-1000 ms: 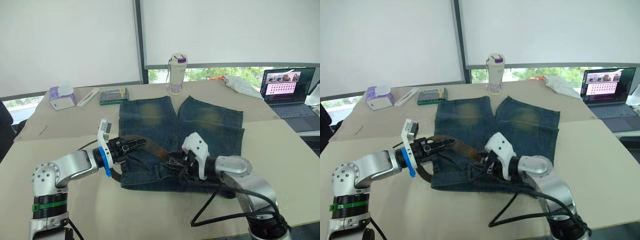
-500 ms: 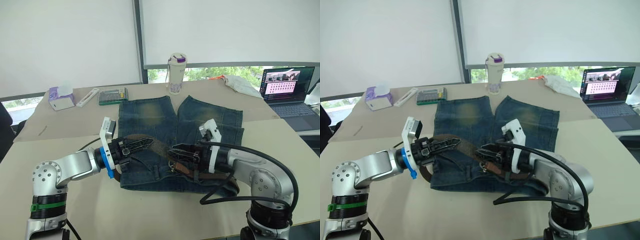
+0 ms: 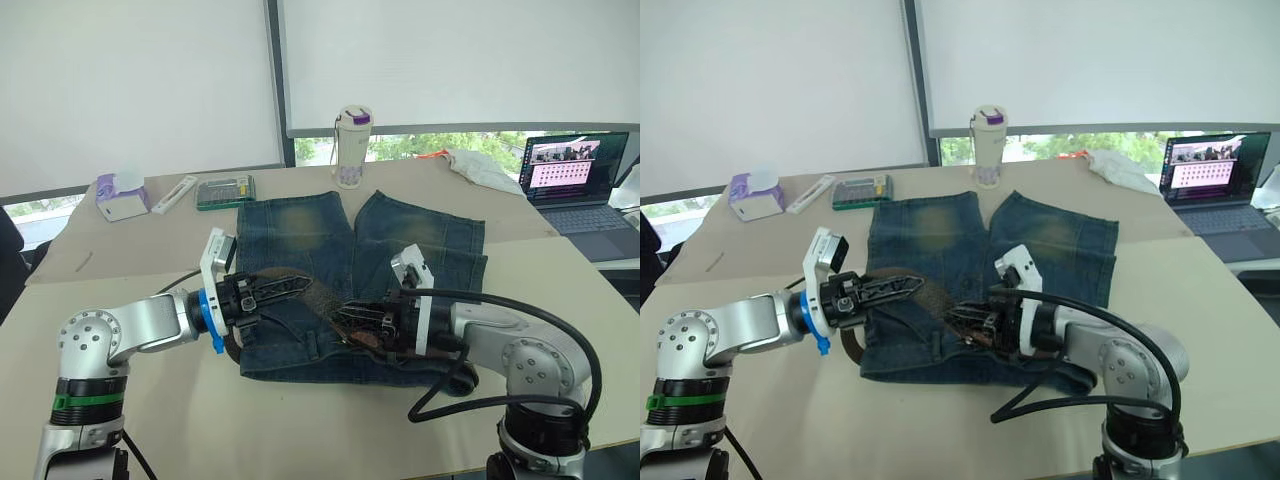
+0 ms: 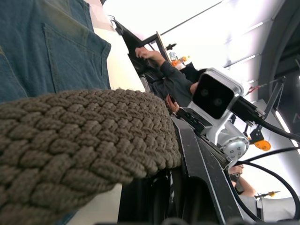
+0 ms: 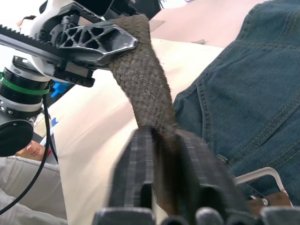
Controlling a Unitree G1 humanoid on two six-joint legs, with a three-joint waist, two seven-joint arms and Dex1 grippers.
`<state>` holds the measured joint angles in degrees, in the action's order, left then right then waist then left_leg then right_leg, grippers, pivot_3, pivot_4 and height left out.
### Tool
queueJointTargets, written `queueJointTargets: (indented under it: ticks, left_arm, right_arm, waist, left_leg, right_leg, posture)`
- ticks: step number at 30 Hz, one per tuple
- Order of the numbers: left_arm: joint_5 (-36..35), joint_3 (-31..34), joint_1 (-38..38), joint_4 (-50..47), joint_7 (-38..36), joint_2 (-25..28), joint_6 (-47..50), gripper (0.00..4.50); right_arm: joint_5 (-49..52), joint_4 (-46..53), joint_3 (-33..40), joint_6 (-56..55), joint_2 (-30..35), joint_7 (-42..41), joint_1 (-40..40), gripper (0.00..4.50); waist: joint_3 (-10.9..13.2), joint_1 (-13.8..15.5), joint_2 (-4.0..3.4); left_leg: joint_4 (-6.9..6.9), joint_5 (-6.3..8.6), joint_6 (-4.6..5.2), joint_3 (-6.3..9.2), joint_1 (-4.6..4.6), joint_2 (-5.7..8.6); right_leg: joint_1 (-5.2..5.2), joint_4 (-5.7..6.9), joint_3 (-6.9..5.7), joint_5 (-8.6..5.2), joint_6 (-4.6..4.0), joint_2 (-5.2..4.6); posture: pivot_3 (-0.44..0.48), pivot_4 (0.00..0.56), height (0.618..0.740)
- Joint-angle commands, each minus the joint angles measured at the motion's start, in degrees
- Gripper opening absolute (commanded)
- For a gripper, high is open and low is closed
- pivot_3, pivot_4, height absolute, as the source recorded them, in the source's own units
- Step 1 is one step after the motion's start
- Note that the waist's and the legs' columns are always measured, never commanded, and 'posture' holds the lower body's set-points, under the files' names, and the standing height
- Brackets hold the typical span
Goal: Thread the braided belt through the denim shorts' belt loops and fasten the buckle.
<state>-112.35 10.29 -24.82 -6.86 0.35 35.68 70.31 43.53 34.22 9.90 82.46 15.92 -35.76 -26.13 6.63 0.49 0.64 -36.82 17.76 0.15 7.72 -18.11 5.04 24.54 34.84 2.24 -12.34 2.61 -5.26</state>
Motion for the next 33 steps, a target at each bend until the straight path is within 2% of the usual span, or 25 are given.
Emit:
queueJointTargets:
  ticks: [1, 2, 3, 6, 10, 14, 19, 22, 28, 29, 33]
  left_arm:
    - [-0.65, 0.17, -0.29, -2.94, -1.44, 1.58, -1.06, 0.00]
    - [-0.65, 0.12, -0.12, -3.42, -1.12, 2.35, -1.53, 0.00]
    - [-0.65, 0.09, 0.09, -3.84, -1.62, 3.03, -1.57, 0.75]
    - [-0.65, 0.20, 1.41, -5.19, -2.68, 6.08, -1.77, 1.68]
    - [3.29, -0.97, 2.82, -8.81, -5.20, 9.45, -1.64, 3.03]
    - [9.02, -2.80, 3.23, -11.14, -7.29, 8.89, -2.96, 3.03]
    - [12.07, -4.65, 3.55, -10.41, -7.57, 7.19, -4.41, 3.03]
    - [12.55, -5.32, 3.47, -10.64, -8.48, 6.00, -5.18, 2.24]
    - [12.93, -6.00, 3.13, -11.04, -9.68, 5.23, -5.08, 0.20]
    - [12.83, -6.15, 3.06, -11.07, -9.97, 5.28, -4.96, 0.02]
    - [13.68, -6.99, 2.15, -11.53, -13.15, 5.92, -3.64, 0.02]
  right_arm:
    - [3.55, 0.53, 1.29, 0.46, -0.97, 1.51, -1.52, 0.03]
    - [3.94, 0.31, 1.37, 0.43, -0.80, 1.89, -1.52, 0.03]
    - [4.33, 0.14, 1.38, 0.40, -0.62, 2.28, -1.48, 0.00]
    - [5.99, -0.77, 2.06, 0.66, -0.46, 3.37, -1.58, 0.00]
    - [8.65, -1.92, 3.30, 1.10, -0.51, 4.87, -2.43, 0.00]
    - [10.85, -2.14, 3.33, 1.60, -0.37, 6.24, -2.88, 0.00]
    - [14.39, -1.54, 2.63, 2.62, 0.46, 7.25, -2.82, 0.00]
    - [15.78, -1.47, 1.62, 2.40, 1.21, 8.01, -2.47, 0.00]
    - [17.55, -1.52, 0.19, 1.93, 3.00, 8.71, -2.24, 0.00]
    - [17.73, -1.53, -0.01, 1.84, 3.29, 8.74, -2.21, 0.00]
    - [18.17, -1.43, -1.48, 1.32, 5.22, 8.25, -1.69, 0.00]
  waist:
    - [0.00, -0.04, -0.01]
    - [0.01, -0.06, -0.01]
    - [0.01, -0.08, -0.02]
    - [0.02, -0.09, -0.04]
    - [0.08, -0.14, -0.13]
    - [0.10, -0.03, -0.16]
    - [0.13, -0.13, -0.20]
    - [0.14, -0.11, -0.21]
    - [0.15, -0.13, -0.22]
    - [0.15, -0.13, -0.22]
    - [0.15, -0.11, -0.22]
  left_leg:
    - [0.00, 0.00, 0.00, 0.00, 0.00, 0.00]
    - [0.00, 0.00, 0.00, 0.00, 0.00, 0.00]
    - [0.01, 0.00, 0.00, 0.00, -0.01, 0.00]
    - [0.01, 0.00, 0.00, 0.00, -0.01, 0.00]
    - [0.04, 0.00, 0.00, 0.00, -0.02, 0.00]
    - [0.05, 0.01, 0.02, -0.01, -0.05, 0.02]
    - [0.05, 0.01, 0.02, -0.01, -0.06, 0.00]
    - [0.05, 0.01, 0.03, -0.01, -0.07, 0.00]
    - [0.05, 0.01, 0.03, -0.01, -0.08, 0.00]
    - [0.05, 0.01, 0.03, -0.01, -0.08, 0.00]
    - [0.05, 0.01, 0.03, -0.01, -0.09, 0.00]
  right_leg:
    - [0.00, 0.00, 0.01, 0.00, 0.00, 0.00]
    - [0.01, 0.00, 0.01, 0.00, 0.00, 0.00]
    - [0.02, 0.00, 0.02, 0.00, 0.00, 0.00]
    - [0.02, 0.00, 0.02, 0.00, 0.00, -0.01]
    - [0.05, 0.01, 0.02, 0.00, 0.00, 0.00]
    - [0.03, -0.03, 0.00, 0.00, 0.00, -0.01]
    - [0.04, -0.04, 0.01, 0.00, 0.00, -0.01]
    - [0.04, -0.04, 0.01, 0.00, 0.00, -0.02]
    - [0.04, -0.05, 0.00, 0.00, 0.00, -0.02]
    - [0.04, -0.05, 0.00, 0.00, 0.00, -0.02]
    - [0.04, -0.05, 0.00, 0.00, 0.01, -0.02]
  posture:
    - [0.000, 0.150, 0.740]
    - [0.000, 0.150, 0.740]
    - [0.000, 0.150, 0.740]
    - [0.000, 0.150, 0.740]
    - [0.000, 0.150, 0.740]
    - [0.000, 0.150, 0.740]
    - [0.000, 0.150, 0.740]
    - [0.000, 0.150, 0.740]
    - [0.000, 0.150, 0.740]
    - [0.000, 0.150, 0.740]
    - [0.000, 0.150, 0.740]
